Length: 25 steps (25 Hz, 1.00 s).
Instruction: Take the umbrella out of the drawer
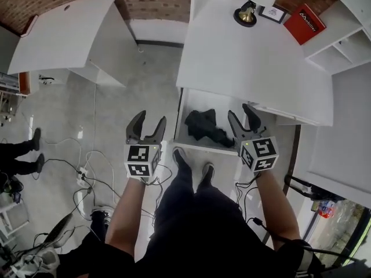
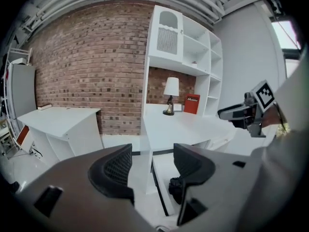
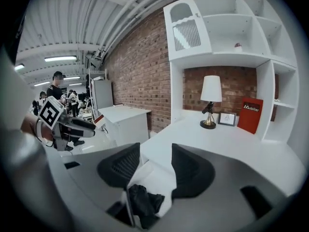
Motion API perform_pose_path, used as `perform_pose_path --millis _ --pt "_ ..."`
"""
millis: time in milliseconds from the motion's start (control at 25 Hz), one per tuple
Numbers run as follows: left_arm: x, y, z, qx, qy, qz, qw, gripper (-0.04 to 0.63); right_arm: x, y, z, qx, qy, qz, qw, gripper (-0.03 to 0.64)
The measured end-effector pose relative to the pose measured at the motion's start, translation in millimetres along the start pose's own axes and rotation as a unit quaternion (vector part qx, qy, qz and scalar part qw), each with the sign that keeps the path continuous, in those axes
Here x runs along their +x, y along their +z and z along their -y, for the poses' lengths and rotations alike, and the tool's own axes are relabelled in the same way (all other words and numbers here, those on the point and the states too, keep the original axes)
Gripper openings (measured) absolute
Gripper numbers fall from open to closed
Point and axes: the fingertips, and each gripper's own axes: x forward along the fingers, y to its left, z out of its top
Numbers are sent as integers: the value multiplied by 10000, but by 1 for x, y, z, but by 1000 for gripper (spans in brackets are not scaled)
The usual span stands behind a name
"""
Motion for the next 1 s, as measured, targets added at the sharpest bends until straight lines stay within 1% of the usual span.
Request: perform_pose_path --millis 80,200,280,400,560,680,800,880,1000 --pt "10 -8 -1 42 -152 -126 9998 250 11 -13 1 26 -65 -200 9998 204" --pt "23 -23 -3 227 -329 -321 9987 250 28 -30 0 5 -72 -452 9990 204" --pt "32 -36 -7 283 -396 -496 9976 250 37 -47 -4 -23 47 -686 9976 204" --pt "45 -55 -7 297 -430 -748 9958 250 54 -90 -6 74 390 -1174 9923 199" --pt "61 -76 -10 399 -361 -1041 9931 250 77 -150 -6 267 750 -1794 9806 202" --pt "68 -91 -7 276 -303 -1267 9911 250 90 -182 -9 212 1076 -2143 9706 213" --pt "76 -106 2 142 -381 -1502 9878 250 102 -205 -16 209 1443 -2350 9610 227" --pt "81 -112 5 109 -427 -1599 9862 250 110 -220 -22 108 1633 -2518 9539 232" --pt "87 -115 2 11 -352 -1658 9855 250 122 -248 -31 -218 1931 -2814 9397 249"
